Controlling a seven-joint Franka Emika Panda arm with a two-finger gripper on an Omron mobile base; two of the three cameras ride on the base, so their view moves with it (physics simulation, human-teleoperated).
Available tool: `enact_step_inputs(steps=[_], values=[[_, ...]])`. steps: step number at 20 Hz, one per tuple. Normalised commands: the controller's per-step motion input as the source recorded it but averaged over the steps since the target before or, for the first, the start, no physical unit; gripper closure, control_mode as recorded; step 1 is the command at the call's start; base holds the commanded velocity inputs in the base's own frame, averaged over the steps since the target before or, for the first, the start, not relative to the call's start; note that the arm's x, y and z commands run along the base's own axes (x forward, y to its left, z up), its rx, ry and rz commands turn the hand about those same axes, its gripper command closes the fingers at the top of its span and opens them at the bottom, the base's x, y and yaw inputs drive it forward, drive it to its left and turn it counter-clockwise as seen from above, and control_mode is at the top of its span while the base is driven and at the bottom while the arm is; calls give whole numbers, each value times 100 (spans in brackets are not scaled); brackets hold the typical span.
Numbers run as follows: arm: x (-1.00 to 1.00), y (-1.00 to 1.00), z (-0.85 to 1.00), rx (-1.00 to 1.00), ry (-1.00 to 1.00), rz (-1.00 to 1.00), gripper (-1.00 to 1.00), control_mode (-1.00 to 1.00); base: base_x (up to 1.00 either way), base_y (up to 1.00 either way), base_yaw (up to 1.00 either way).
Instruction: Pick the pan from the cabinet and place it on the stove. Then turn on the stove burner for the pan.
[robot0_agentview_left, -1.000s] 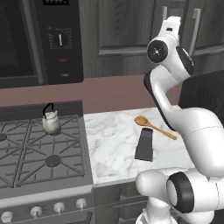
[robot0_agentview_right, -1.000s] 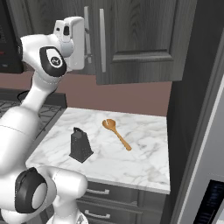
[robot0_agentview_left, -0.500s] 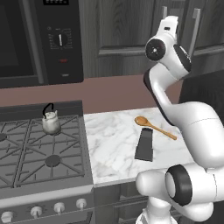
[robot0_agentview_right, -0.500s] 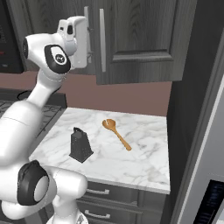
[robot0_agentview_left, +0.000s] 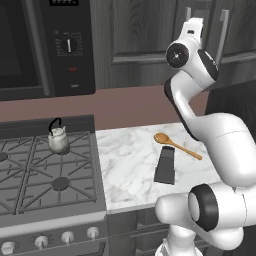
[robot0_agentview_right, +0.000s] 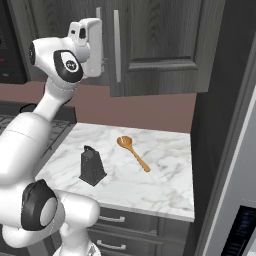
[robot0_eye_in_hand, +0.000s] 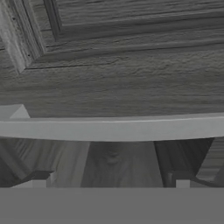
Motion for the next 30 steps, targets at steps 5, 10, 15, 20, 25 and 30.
enact_step_inputs(steps=[5, 10, 15, 20, 25, 30], values=[[0, -16, 0, 0, 0, -2, -100, -100, 0, 0, 0], [0, -14, 0, 0, 0, -4, -100, -100, 0, 0, 0], [-9, -19, 0, 0, -4, -6, -100, -100, 0, 0, 0], [-28, -15, 0, 0, -8, -8, -100, -100, 0, 0, 0], [-28, -27, 0, 0, -6, -9, -100, -100, 0, 0, 0], [-48, -44, 0, 1, -9, -10, -100, -100, 0, 0, 0]])
